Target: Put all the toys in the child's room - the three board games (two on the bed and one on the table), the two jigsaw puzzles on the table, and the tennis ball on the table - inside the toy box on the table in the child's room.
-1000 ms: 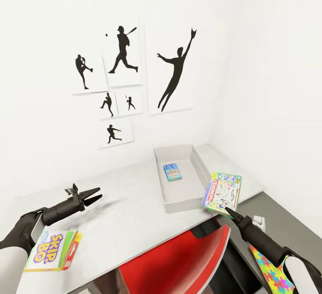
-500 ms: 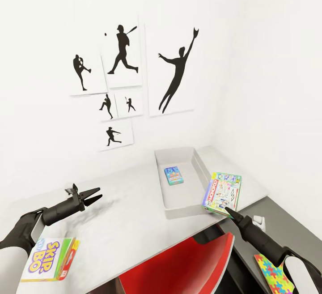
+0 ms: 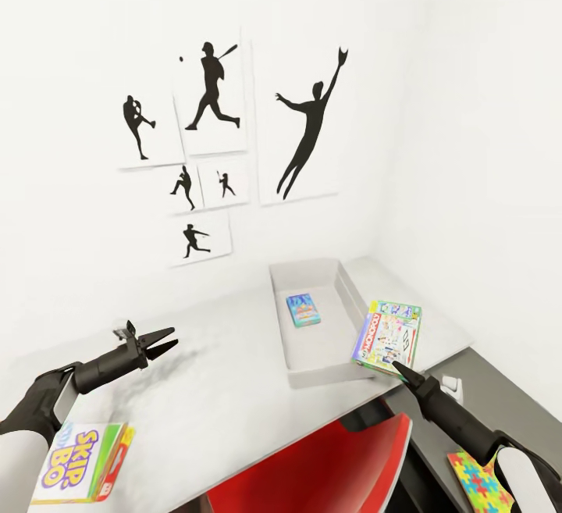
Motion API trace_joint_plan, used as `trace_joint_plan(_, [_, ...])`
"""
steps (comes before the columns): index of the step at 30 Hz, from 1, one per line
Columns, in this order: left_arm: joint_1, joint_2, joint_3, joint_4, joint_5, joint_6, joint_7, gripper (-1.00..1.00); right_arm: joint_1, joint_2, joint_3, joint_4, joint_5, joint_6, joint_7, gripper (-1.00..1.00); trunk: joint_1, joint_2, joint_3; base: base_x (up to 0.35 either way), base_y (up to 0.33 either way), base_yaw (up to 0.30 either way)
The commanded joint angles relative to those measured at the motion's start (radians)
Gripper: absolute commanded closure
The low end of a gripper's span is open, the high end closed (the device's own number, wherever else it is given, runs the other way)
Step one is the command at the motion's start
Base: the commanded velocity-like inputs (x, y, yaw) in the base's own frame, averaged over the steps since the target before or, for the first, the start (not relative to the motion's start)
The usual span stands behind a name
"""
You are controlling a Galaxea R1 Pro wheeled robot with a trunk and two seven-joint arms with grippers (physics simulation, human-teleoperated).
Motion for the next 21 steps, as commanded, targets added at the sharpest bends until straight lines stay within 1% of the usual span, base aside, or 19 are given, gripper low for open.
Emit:
trace_joint_plan(1, [-0.001,0.0,0.001,0.0,0.0,0.011,-0.004,-1.0,-0.001,0.0,-0.002,0.0,-0.004,0.007,0.002,1.0,0.001,-0.002,-0.002,0.197,-0.028,0.0])
trace_joint_plan(6, [-0.001,0.0,0.002,0.0,0.0,0.011,-0.005,-1.0,-0.001,0.0,-0.002,0.0,-0.004,0.007,0.002,1.0,0.001,-0.002,-0.002,0.065,-0.008,0.0])
trace_joint_plan(21, [-0.001,0.0,0.002,0.0,0.0,0.01,-0.005,-1.0,-0.001,0.0,-0.002,0.0,-0.004,0.007,0.002,1.0,0.001,-0.002,-0.002,0.003,-0.017,0.0])
